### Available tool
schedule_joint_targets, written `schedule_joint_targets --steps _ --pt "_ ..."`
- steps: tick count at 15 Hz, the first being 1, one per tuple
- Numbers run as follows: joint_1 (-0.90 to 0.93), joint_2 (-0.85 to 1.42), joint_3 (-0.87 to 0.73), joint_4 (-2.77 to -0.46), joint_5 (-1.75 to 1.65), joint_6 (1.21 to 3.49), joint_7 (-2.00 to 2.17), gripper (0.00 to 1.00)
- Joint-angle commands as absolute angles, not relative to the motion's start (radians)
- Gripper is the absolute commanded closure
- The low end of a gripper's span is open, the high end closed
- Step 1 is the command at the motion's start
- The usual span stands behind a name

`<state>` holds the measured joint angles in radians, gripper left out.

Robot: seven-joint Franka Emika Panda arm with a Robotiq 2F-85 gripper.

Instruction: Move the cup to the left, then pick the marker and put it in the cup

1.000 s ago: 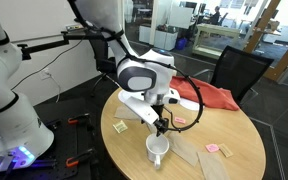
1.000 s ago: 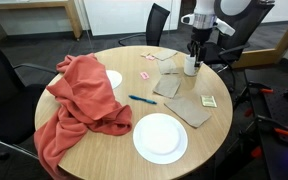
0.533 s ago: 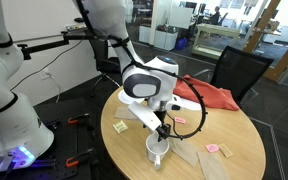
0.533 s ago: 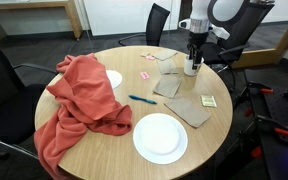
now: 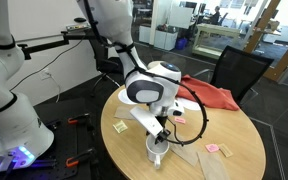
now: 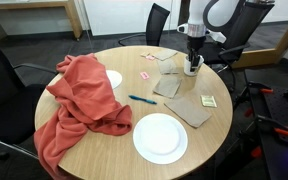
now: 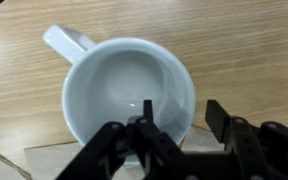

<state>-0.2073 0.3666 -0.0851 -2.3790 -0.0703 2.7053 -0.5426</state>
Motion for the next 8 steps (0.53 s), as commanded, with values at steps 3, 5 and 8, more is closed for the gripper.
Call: schedule_joint_targets --steps 3,5,8 --pt "-0.244 0.378 -0.06 -2.361 -0.061 2.695 -0.523 0.88" --pt "-0.246 0.374 -0.062 -2.364 -0.064 2.695 -0.519 0.99" --pt "-0.242 0.364 -0.068 -2.367 -0.07 2.69 -0.506 0.97"
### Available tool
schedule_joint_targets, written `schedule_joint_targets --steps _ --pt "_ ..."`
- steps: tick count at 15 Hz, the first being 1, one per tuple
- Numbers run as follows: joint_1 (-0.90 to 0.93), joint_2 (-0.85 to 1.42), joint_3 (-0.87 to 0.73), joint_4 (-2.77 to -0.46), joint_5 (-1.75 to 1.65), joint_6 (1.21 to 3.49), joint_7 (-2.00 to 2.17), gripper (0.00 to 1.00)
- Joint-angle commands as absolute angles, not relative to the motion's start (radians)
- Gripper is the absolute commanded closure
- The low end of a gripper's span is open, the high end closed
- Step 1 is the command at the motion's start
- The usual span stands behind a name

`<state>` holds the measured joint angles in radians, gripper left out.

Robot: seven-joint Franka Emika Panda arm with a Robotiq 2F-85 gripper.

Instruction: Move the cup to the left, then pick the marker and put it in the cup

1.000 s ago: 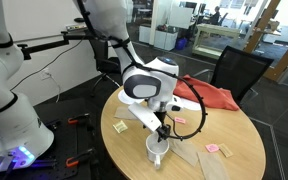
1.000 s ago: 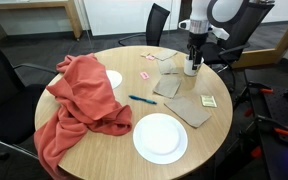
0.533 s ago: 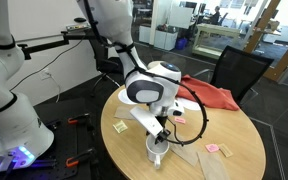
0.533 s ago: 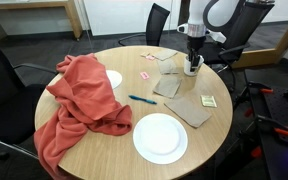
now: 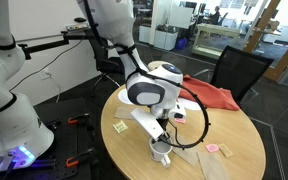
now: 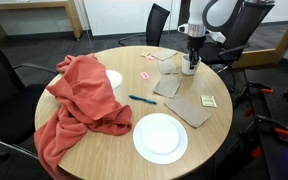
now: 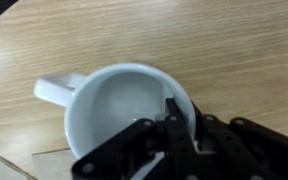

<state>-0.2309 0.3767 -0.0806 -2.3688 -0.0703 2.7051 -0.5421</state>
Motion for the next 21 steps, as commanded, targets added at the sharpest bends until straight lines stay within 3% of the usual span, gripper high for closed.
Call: schedule_joint_targets --steps 1,21 --pt "-0.238 0.358 -0.07 -2.37 -0.073 2.69 -0.497 0.97" --pt "-0.028 0.275 -0.021 -2.3 -0.133 2.691 -0.217 0.97"
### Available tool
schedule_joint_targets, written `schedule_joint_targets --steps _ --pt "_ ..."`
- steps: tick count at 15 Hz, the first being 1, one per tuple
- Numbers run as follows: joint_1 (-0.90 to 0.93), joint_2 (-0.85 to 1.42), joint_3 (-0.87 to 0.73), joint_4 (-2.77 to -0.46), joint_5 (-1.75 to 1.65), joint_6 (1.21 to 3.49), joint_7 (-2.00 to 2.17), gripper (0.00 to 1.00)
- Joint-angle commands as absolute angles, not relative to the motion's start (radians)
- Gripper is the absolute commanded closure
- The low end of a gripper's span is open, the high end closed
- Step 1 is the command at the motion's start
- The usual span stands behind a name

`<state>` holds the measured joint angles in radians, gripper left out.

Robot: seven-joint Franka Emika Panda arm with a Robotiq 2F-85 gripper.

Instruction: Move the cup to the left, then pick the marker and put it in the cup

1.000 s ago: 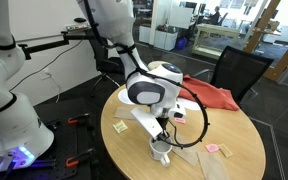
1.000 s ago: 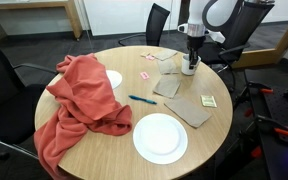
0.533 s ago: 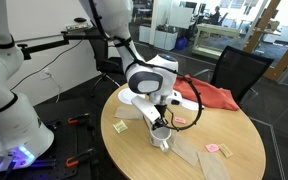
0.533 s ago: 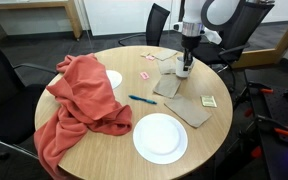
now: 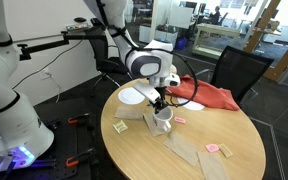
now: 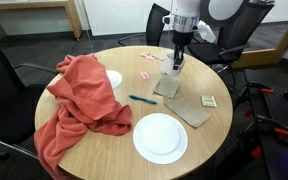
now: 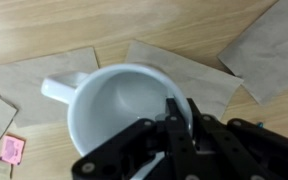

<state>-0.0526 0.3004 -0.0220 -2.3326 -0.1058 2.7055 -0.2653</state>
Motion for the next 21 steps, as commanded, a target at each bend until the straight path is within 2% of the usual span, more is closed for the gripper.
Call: schedule_joint_targets --steps 1,11,21 --pt "-0.021 0.283 -0.017 -2.28 -0.132 2.687 -0.218 0.97" --pt "0.038 0.424 0.019 -2.054 -0.136 2.672 -0.215 0.97" --pt "0.07 0.61 0.012 -1.813 -0.142 2.547 -0.203 0.97"
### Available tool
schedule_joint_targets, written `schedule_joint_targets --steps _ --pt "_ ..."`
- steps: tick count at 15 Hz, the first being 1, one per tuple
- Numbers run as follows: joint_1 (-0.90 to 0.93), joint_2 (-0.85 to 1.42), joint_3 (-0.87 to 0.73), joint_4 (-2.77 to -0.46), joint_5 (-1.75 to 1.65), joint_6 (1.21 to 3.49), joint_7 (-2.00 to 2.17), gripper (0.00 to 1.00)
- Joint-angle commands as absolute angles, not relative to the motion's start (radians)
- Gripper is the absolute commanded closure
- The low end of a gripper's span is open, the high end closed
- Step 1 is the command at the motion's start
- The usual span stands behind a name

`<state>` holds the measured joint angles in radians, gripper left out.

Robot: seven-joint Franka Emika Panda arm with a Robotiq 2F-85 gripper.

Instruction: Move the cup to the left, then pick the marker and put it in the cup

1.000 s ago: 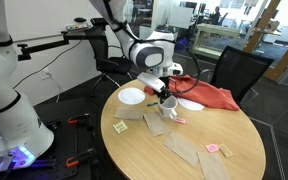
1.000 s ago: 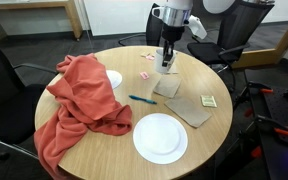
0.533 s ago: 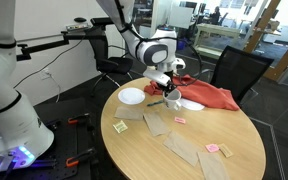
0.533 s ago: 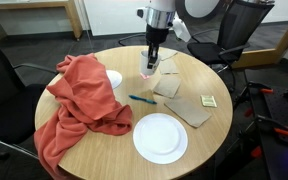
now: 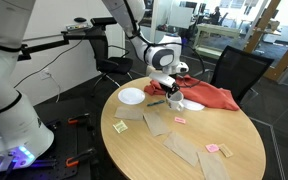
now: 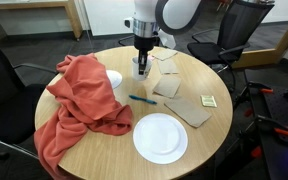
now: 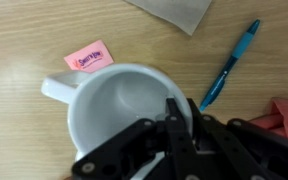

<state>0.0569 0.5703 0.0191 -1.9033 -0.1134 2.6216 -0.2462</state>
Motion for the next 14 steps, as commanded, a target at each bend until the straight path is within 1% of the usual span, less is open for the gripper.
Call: schedule_joint_targets --steps 1,7,14 --pt "0.07 0.624 0.013 -1.793 -0.141 2.529 -0.204 0.97" --pt "0.066 0.704 0.015 -1.694 -0.136 2.463 -0.212 0.97" --pt "0.065 0.756 0.01 -1.642 -0.135 2.435 -0.207 0.97"
